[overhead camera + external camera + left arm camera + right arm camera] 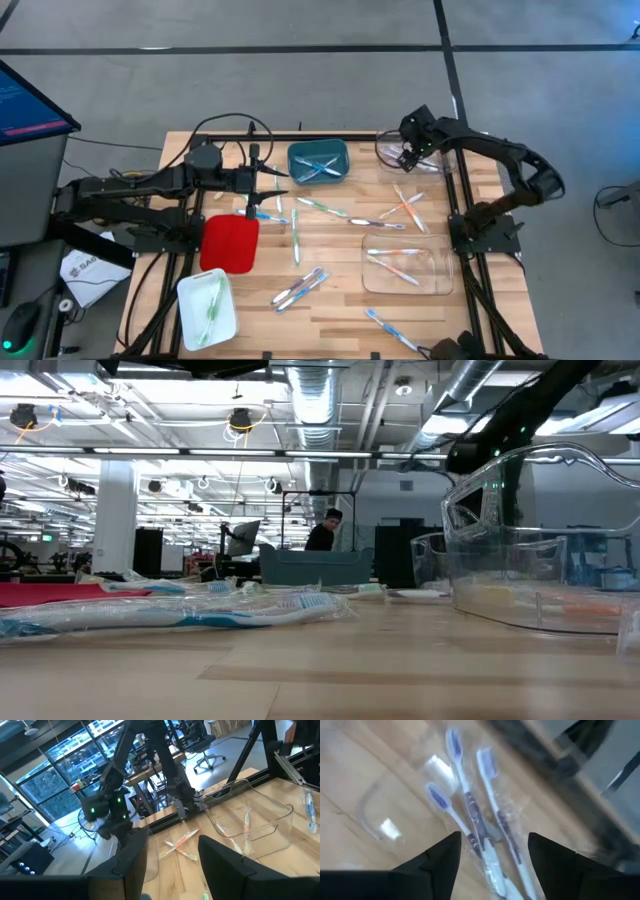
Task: Pick & Place Toothbrushes
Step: Put the orange toothbrush into the bottom transparent bin
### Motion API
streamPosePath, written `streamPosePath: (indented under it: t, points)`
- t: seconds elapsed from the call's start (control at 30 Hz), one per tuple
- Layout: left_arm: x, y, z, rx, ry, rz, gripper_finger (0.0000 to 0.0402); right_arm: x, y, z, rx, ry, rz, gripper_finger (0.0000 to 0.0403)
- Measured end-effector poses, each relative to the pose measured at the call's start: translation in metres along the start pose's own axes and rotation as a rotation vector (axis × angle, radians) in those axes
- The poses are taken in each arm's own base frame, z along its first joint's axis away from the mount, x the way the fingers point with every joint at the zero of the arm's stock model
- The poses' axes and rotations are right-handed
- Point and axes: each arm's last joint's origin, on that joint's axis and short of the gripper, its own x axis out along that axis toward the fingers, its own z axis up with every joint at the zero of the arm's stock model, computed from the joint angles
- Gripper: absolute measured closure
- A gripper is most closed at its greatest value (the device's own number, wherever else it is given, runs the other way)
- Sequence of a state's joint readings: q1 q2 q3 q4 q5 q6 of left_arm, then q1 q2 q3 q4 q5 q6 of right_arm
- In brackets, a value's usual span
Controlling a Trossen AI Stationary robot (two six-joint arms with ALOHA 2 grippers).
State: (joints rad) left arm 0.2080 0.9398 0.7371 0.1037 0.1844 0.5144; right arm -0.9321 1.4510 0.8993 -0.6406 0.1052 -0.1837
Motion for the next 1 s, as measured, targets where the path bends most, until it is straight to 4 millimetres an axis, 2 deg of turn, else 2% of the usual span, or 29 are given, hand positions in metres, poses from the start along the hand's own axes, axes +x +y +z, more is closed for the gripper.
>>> streamPosePath:
  t: [0.2, 0.33, 0.5, 0.7, 0.87, 1.0]
  points:
    - [0.000, 0.000, 0.000, 0.000, -0.001, 0.001, 0.0229, -0.045, 0.002, -0.004, 0.033, -0.168, -0.018, 0.0186]
    - [0.000, 0.000, 0.000, 0.001, -0.002, 0.001, 0.0229, -0.076, 0.010, -0.009, 0.040, -0.290, -0.003, 0.0191]
    - [0.000, 0.000, 0.001, 0.002, -0.007, 0.004, 0.0229, -0.105, 0.026, -0.018, 0.016, -0.410, 0.036, 0.0195]
    - [0.000, 0.001, 0.001, 0.004, -0.014, 0.008, 0.0229, -0.122, 0.045, -0.023, 0.062, -0.485, 0.128, 0.0200]
    - [0.000, 0.001, 0.002, 0.007, -0.017, 0.010, 0.0229, -0.125, 0.064, -0.024, 0.165, -0.473, 0.226, 0.0207]
    - [0.000, 0.001, 0.002, 0.006, -0.016, 0.009, 0.0229, -0.129, 0.080, -0.027, 0.138, -0.466, 0.292, 0.0214]
